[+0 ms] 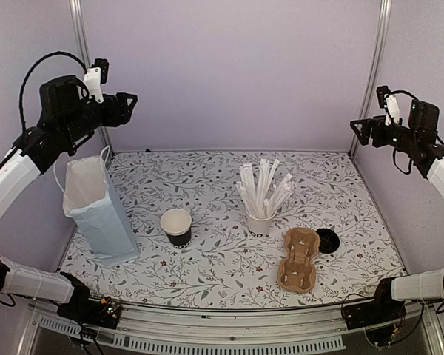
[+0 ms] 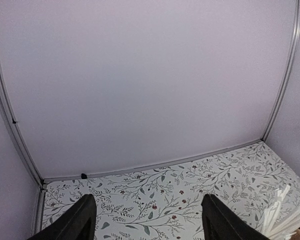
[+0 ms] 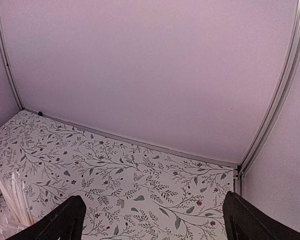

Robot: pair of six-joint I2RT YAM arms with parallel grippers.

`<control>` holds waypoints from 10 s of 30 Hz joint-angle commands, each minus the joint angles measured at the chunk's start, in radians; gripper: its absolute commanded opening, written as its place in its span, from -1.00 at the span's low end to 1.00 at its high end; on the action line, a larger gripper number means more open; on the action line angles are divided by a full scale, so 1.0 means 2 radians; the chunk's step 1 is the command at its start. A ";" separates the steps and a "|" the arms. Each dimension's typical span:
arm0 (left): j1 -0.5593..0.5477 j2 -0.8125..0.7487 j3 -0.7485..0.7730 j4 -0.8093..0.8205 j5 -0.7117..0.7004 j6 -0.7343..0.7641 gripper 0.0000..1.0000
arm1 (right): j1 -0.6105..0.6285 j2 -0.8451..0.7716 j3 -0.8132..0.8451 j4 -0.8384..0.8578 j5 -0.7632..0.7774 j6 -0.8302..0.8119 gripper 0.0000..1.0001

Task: Pack the takeout coffee

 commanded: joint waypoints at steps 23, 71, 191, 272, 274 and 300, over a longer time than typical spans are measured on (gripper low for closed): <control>-0.166 0.022 0.163 -0.533 -0.083 -0.281 0.05 | 0.002 -0.019 -0.185 0.128 -0.098 -0.033 0.98; -0.081 -0.043 0.031 -0.517 -0.120 -0.376 -0.01 | 0.002 -0.009 -0.193 0.097 -0.201 -0.073 0.98; -0.260 0.304 0.104 -0.435 0.122 -0.055 -0.99 | 0.003 0.074 -0.167 -0.238 -0.145 -0.371 0.27; -0.329 0.024 -0.167 0.311 0.030 0.051 0.23 | 0.180 -0.086 -0.043 -0.371 -0.253 -0.396 -0.97; -0.330 0.048 -0.154 0.336 0.057 0.052 0.24 | 0.180 -0.076 -0.013 -0.374 -0.318 -0.392 -0.97; -0.388 0.248 -0.082 0.567 0.124 0.109 0.70 | 0.211 0.054 0.073 -0.295 -0.620 -0.314 -0.92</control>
